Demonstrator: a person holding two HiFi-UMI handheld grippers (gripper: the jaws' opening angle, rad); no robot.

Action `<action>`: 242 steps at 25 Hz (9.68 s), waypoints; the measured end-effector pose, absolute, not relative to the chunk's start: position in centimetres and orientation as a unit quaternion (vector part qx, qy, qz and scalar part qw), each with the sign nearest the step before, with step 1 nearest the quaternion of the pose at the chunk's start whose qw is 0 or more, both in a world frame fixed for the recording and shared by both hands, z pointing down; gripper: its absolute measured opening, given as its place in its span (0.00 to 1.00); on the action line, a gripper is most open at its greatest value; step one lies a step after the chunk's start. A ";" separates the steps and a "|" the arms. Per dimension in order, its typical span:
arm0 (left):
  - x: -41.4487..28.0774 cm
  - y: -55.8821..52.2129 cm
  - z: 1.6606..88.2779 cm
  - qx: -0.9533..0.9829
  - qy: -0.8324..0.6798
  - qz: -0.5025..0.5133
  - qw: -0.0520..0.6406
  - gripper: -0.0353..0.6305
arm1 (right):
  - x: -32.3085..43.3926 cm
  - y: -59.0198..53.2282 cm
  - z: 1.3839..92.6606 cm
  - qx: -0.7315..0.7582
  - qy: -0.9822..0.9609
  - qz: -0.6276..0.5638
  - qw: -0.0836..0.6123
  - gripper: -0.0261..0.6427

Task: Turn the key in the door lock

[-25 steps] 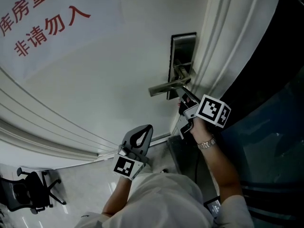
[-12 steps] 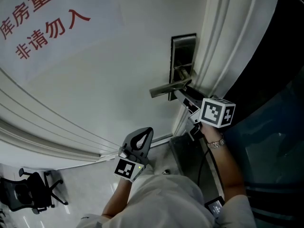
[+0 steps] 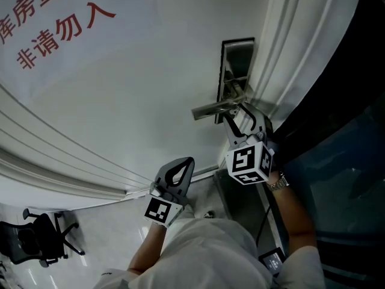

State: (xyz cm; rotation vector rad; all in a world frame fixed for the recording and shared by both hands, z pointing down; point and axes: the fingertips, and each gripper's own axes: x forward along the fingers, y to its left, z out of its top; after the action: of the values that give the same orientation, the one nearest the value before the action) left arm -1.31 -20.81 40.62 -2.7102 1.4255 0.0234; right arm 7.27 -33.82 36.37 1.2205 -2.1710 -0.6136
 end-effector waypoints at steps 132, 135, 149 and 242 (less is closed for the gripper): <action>-2.1 -19.8 43.0 -0.900 0.436 0.007 -0.005 0.06 | 7.4 -35.1 36.5 0.526 -0.797 -0.182 0.235 0.17; -1.7 -19.6 42.9 -0.901 0.434 0.013 -0.002 0.06 | 7.8 -35.4 36.8 0.529 -0.820 -0.108 0.190 0.05; -1.5 -18.6 42.6 -0.897 0.441 0.009 0.005 0.06 | 8.6 -35.6 37.2 0.477 -0.838 0.253 -0.075 0.05; -2.3 -17.9 42.9 -0.893 0.449 0.009 0.007 0.06 | 9.2 -35.3 36.4 0.489 -0.840 0.232 -0.051 0.06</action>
State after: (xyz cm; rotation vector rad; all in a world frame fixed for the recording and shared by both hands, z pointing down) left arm -2.31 -17.91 42.94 -2.7934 1.4050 0.0283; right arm 9.16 -35.26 36.37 1.5870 -2.7268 0.7538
